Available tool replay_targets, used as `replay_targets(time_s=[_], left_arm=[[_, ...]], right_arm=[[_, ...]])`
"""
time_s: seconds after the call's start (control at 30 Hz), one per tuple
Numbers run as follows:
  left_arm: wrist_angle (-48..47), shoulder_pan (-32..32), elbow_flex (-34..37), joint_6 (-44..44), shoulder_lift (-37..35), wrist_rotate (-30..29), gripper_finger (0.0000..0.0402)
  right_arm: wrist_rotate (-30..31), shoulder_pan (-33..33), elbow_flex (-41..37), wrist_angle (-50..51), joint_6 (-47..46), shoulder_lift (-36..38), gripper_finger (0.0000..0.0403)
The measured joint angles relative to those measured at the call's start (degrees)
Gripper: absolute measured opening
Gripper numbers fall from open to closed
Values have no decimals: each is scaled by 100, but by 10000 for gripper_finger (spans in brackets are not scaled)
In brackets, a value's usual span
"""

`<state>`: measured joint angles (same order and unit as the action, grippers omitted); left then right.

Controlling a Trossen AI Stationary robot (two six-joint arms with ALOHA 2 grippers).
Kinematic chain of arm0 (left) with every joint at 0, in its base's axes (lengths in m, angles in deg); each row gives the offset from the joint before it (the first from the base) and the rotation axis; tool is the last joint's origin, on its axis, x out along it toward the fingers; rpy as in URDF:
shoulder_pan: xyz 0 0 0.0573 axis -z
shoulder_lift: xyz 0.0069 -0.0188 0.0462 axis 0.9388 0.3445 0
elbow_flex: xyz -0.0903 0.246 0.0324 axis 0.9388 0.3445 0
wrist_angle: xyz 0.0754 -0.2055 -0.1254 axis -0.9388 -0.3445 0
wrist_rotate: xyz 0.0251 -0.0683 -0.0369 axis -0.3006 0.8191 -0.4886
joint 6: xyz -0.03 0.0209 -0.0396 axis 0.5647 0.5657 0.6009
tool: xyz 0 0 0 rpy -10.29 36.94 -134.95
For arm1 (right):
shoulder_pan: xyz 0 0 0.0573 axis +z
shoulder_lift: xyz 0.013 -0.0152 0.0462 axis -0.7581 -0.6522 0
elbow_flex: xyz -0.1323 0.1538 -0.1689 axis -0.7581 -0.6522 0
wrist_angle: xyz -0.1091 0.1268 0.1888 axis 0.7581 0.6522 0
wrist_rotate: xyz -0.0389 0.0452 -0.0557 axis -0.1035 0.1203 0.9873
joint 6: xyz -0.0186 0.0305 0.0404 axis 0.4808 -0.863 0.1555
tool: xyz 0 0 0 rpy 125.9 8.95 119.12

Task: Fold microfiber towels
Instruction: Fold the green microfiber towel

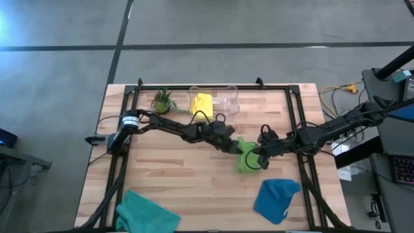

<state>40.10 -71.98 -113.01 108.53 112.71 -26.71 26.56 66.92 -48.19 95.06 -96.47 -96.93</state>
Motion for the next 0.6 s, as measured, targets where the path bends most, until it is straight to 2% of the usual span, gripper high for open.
replay_targets(time_s=[0.2, 0.4, 0.6], left_arm=[[-8, 4, -13, 54, 110, -12, 0], [32, -3, 6, 57, 116, -61, 0], [54, -15, 21, 55, 116, -69, 0]], right_arm=[[-1, 0, -11, 53, -73, -33, 9], [-161, 0, -191, -118, -457, -403, 9], [-198, -15, -369, -1502, -486, -1211, 9]])
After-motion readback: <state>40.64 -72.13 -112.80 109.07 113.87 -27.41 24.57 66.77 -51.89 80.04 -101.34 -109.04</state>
